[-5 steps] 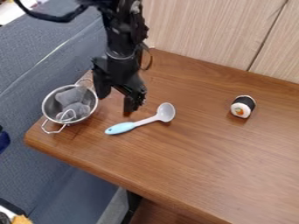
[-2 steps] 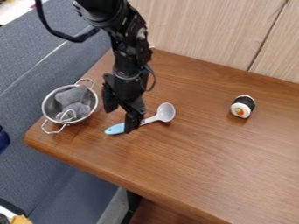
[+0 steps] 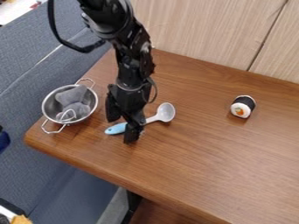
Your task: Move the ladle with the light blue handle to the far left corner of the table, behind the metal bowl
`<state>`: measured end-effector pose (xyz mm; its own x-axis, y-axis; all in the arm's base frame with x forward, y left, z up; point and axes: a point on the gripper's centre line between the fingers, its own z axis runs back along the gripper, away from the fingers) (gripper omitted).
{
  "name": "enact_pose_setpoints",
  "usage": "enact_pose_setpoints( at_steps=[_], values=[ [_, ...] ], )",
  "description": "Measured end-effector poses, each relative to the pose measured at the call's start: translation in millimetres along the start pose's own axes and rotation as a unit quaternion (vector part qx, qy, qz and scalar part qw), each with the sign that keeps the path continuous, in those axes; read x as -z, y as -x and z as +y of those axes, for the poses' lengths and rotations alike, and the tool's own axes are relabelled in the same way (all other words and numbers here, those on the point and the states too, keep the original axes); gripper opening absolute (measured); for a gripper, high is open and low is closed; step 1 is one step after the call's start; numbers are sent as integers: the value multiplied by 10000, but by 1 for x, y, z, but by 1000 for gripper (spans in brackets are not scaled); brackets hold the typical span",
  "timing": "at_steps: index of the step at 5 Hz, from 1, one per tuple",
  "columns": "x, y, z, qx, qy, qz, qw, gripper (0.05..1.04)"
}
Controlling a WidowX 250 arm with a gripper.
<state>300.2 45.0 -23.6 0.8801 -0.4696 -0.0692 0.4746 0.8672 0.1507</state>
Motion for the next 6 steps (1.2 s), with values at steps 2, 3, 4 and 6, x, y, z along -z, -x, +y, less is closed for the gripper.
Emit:
enact_pose_setpoints(
  at_steps=[2,3,4,6],
  values=[
    [1,-2,-4,219,104,51,9997,657],
    [2,-3,-4,255,115,38,9996,370],
    [2,-3,-4,247,115,38,9996,328],
    [0,-3,-8,202,272,15,9994,328]
  ],
)
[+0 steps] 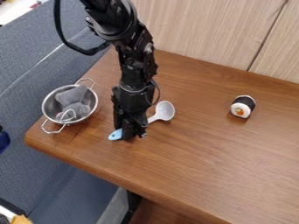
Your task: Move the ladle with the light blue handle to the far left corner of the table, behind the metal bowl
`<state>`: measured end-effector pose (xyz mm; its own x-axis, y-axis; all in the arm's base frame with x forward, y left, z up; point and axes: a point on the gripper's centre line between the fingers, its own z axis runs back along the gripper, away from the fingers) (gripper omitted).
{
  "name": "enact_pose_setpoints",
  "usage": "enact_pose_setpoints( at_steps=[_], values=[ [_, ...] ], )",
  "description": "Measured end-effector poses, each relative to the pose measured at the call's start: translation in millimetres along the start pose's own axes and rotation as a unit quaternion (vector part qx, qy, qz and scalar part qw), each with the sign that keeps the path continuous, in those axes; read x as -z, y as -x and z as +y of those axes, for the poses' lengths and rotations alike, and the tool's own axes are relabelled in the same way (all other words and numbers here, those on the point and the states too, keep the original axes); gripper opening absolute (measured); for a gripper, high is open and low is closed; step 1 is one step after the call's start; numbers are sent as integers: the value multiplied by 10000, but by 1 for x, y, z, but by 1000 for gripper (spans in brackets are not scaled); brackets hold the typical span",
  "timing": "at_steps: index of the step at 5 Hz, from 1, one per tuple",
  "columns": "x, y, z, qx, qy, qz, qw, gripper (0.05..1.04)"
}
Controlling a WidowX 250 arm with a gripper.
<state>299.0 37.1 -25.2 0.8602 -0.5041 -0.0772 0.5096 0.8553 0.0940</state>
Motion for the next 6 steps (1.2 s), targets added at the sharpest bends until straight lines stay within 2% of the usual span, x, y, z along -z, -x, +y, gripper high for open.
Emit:
enact_pose_setpoints(
  at_steps=[1,2,4,6],
  values=[
    [-10,-1,0,-127,-5,-139,9998,328],
    [-26,-7,5,-510,122,-326,9981,328],
    [-56,-38,31,-1230,240,-466,9910,328],
    [-56,-77,92,-2166,312,-408,9749,328]
  ],
)
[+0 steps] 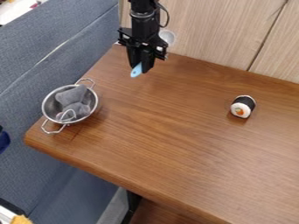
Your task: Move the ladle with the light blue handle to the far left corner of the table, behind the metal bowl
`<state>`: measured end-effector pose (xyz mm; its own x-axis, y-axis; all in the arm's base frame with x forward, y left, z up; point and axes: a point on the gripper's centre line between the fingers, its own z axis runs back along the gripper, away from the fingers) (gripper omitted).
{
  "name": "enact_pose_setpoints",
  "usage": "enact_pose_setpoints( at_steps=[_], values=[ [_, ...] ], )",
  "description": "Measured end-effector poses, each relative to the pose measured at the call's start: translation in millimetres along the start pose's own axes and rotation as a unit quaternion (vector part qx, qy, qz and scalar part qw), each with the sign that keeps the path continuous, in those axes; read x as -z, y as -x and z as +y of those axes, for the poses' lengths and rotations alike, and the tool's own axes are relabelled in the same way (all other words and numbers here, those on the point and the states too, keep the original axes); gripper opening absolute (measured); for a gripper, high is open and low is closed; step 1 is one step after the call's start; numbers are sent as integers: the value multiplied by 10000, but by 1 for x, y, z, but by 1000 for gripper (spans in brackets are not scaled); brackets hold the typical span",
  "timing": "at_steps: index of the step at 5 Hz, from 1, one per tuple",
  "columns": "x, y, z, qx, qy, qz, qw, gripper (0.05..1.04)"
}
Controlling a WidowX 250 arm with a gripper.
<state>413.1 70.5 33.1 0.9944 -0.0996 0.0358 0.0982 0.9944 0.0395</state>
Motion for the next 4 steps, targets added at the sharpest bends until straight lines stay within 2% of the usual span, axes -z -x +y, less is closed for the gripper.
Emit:
enact_pose_setpoints(
  at_steps=[2,3,4],
  values=[
    [22,-22,35,-563,-235,195,9979,328],
    [31,-22,51,-765,-354,289,9960,328],
    [49,-19,63,-875,-442,508,9939,328]
  ],
)
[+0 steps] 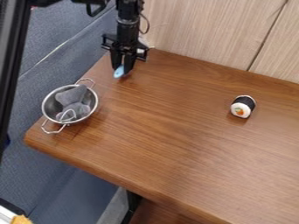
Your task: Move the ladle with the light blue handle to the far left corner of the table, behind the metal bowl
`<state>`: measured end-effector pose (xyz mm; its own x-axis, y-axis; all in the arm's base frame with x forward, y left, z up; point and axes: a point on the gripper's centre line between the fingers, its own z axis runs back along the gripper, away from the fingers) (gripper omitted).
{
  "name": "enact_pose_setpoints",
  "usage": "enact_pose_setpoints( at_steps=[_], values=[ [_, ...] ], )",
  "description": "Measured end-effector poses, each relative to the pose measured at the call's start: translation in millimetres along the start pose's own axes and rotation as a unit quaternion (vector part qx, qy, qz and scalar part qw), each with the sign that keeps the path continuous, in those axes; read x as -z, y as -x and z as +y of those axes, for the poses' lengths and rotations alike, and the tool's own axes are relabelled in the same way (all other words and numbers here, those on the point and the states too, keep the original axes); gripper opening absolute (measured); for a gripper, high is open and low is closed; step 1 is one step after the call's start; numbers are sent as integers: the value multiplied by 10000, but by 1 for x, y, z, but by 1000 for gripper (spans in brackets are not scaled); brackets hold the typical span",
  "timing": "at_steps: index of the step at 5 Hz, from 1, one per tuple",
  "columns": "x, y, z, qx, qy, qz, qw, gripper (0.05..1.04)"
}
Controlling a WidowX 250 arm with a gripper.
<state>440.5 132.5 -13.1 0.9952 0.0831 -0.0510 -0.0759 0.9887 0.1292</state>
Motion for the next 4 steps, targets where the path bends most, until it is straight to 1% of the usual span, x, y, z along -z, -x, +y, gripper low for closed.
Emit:
enact_pose_setpoints(
  at_steps=[1,2,3,4],
  values=[
    [6,-5,8,-121,4,59,9999,328],
    [7,-8,11,-204,-24,104,9997,389],
    [7,-8,18,-343,-63,172,9992,686],
    [7,-8,25,-445,-140,165,9988,958]
  ],
)
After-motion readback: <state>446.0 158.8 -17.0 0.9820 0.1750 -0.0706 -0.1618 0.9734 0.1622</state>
